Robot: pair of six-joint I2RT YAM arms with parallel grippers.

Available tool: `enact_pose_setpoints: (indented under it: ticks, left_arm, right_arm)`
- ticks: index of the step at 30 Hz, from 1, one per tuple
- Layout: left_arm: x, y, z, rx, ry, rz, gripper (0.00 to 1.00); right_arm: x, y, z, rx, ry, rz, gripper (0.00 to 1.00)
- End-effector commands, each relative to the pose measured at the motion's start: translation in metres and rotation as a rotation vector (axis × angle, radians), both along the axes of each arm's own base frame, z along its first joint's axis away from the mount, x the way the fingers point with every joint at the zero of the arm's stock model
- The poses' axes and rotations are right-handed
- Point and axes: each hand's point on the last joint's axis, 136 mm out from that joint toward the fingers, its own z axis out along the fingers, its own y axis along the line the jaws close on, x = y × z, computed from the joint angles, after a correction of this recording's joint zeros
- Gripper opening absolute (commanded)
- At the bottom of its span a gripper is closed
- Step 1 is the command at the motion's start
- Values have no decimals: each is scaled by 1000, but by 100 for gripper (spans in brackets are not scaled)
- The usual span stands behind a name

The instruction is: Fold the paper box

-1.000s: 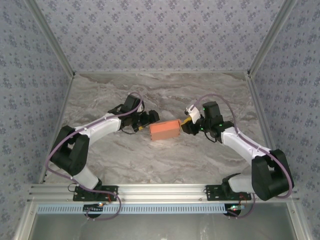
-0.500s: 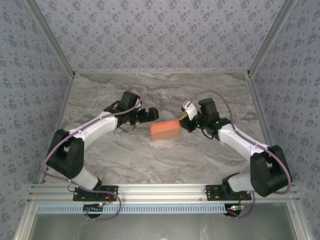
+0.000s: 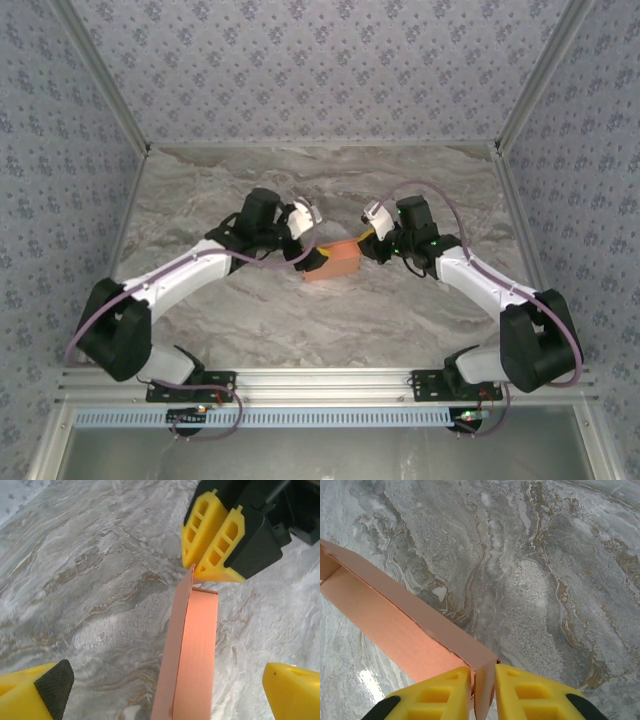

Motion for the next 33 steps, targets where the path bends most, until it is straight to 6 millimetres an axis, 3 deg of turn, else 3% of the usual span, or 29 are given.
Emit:
enact_pose_setpoints:
  ticks: [1, 11, 14, 19, 33]
  left_arm:
    - [-8, -5, -16, 125, -63, -123, 99]
    - [-12, -16, -56, 281, -65, -105, 99]
    - [-6, -17, -63, 310, -67, -72, 92]
    - [-4, -24, -67, 312, -70, -52, 80]
    - [-2, -38, -78, 386, -115, 0, 67]
  right_arm:
    - [0, 2, 1, -21, 12, 15, 22]
    - [1, 1, 1, -28, 14, -3, 12]
    - [1, 2, 2, -23, 16, -10, 10]
    - [1, 7, 2, -27, 11, -16, 7]
    - [-4, 18, 13, -74, 4, -100, 4]
